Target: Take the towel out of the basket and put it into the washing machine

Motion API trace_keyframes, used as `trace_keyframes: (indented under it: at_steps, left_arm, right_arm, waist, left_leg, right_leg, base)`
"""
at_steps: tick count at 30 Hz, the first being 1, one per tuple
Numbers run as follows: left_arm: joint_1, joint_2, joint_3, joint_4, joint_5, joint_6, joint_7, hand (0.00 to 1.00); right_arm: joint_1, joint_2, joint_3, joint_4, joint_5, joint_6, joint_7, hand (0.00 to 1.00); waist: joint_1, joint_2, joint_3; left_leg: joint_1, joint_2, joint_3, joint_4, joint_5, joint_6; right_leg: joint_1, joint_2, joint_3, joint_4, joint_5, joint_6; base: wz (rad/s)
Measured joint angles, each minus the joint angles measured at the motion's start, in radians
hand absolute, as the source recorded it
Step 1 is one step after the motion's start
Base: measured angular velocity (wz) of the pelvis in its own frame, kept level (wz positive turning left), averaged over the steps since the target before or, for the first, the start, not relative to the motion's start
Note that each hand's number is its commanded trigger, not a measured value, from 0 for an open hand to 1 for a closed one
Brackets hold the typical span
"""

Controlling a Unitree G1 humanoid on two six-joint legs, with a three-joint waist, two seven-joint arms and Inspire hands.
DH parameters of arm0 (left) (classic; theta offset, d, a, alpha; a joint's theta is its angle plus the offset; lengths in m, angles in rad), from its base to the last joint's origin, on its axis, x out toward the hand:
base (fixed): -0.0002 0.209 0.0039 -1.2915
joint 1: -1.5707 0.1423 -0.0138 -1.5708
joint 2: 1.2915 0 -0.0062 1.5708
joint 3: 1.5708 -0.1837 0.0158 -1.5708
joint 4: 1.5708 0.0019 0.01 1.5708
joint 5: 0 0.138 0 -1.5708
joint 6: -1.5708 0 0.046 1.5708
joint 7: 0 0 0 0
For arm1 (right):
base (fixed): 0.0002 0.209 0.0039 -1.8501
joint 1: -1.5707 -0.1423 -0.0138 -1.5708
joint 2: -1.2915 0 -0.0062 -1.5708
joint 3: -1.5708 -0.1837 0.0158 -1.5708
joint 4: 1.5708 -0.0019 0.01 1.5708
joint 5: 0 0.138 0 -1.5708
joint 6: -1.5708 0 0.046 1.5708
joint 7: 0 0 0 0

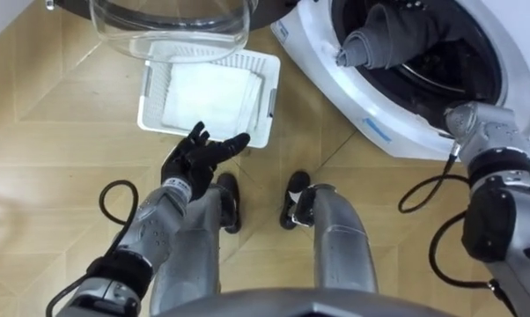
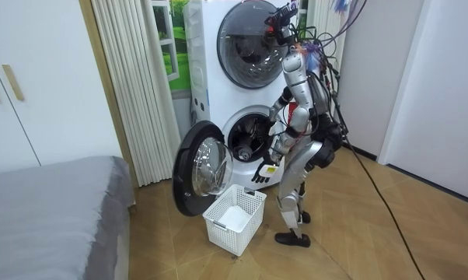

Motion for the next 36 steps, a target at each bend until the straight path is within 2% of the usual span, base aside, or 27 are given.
trace_keyframes:
  at_steps: [6,10,14,17,19,21,24,27,30,36]
  left_arm:
    - [-0.011,0.009,-0.011,0.004,0.015,-0.001,-0.006,0.00]
    - [-0.016,0.012,-0.019,0.045,0.026,-0.011,-0.021,0.00]
    - [-0.006,0.017,-0.029,0.132,0.074,-0.015,-0.026,0.00]
    - [0.002,0.021,-0.028,0.197,0.113,-0.020,-0.032,0.00]
    - [0.009,0.038,-0.026,0.236,0.138,-0.033,-0.035,0.00]
    - [0.028,0.055,-0.002,0.293,0.174,-0.044,-0.034,0.00]
    - [0.055,0.094,0.016,0.350,0.187,-0.051,-0.033,0.00]
    - [0.089,0.106,0.053,0.399,0.248,-0.075,-0.034,0.00]
    - [0.109,0.106,0.085,0.473,0.286,-0.085,-0.048,0.00]
    - [0.169,0.101,0.128,0.493,0.328,-0.086,-0.050,0.00]
  right_arm:
    - [0.027,0.000,0.050,-0.001,-0.024,-0.037,0.020,0.00]
    - [0.073,0.001,0.077,-0.001,-0.031,-0.041,0.056,0.00]
    - [0.166,0.015,0.152,0.018,-0.114,-0.041,0.114,0.00]
    - [0.255,0.018,0.209,0.072,-0.305,-0.047,0.173,0.00]
    - [0.304,0.019,0.244,0.116,-0.468,-0.062,0.188,0.00]
    - [0.381,0.014,0.305,0.161,-0.698,-0.076,0.207,0.00]
    - [0.464,0.013,0.384,0.172,-0.938,-0.069,0.223,0.00]
    - [0.513,0.014,0.434,0.207,-1.126,-0.067,0.252,0.00]
    - [0.540,0.016,0.464,0.213,-1.223,-0.068,0.291,0.00]
    - [0.584,0.023,0.484,0.219,-1.300,-0.067,0.349,0.00]
  waist:
    - [0.016,0.002,-0.0006]
    - [0.020,0.003,0.0001]
    - [0.030,0.016,-0.0019]
    - [0.032,0.037,-0.0122]
    - [0.040,0.041,-0.0129]
    - [0.045,0.053,-0.0203]
    - [0.046,0.070,-0.0267]
    - [0.051,0.079,-0.0296]
    - [0.049,0.086,-0.0322]
    - [0.046,0.085,-0.0345]
  left_leg:
    - [0.018,0.000,-0.001,-0.022,0.010,-0.008]
    - [0.057,0.000,-0.004,-0.053,0.015,-0.012]
    - [0.141,0.013,-0.009,-0.121,0.022,-0.023]
    - [0.180,0.017,-0.038,-0.150,0.025,-0.028]
    - [0.216,0.017,-0.038,-0.171,0.025,-0.031]
    - [0.271,0.015,-0.034,-0.209,0.025,-0.033]
    - [0.329,0.017,-0.025,-0.256,0.029,-0.041]
    - [0.404,0.016,-0.010,-0.312,0.035,-0.050]
    - [0.462,0.015,-0.003,-0.353,0.042,-0.060]
    - [0.574,0.016,-0.004,-0.413,0.051,-0.074]
  right_leg:
    - [0.016,0.003,-0.003,-0.017,0.003,-0.005]
    - [0.059,0.008,-0.015,-0.054,0.006,-0.007]
    - [0.160,0.043,-0.023,-0.155,0.034,-0.002]
    - [0.233,0.058,-0.057,-0.225,0.048,0.000]
    - [0.270,0.068,-0.052,-0.253,0.051,0.005]
    - [0.322,0.074,-0.044,-0.290,0.054,0.009]
    - [0.377,0.087,-0.035,-0.346,0.068,0.012]
    - [0.434,0.094,-0.030,-0.378,0.072,0.013]
    - [0.481,0.102,-0.021,-0.406,0.074,0.011]
    - [0.589,0.117,-0.025,-0.462,0.074,0.011]
  base:
    - [0.00]
    - [0.00]
    - [-0.08]
    - [0.12]
    - [0.02]
    - [-0.06]
    - [-0.13]
    - [-0.12]
    - [-0.15]
    - [0.00]
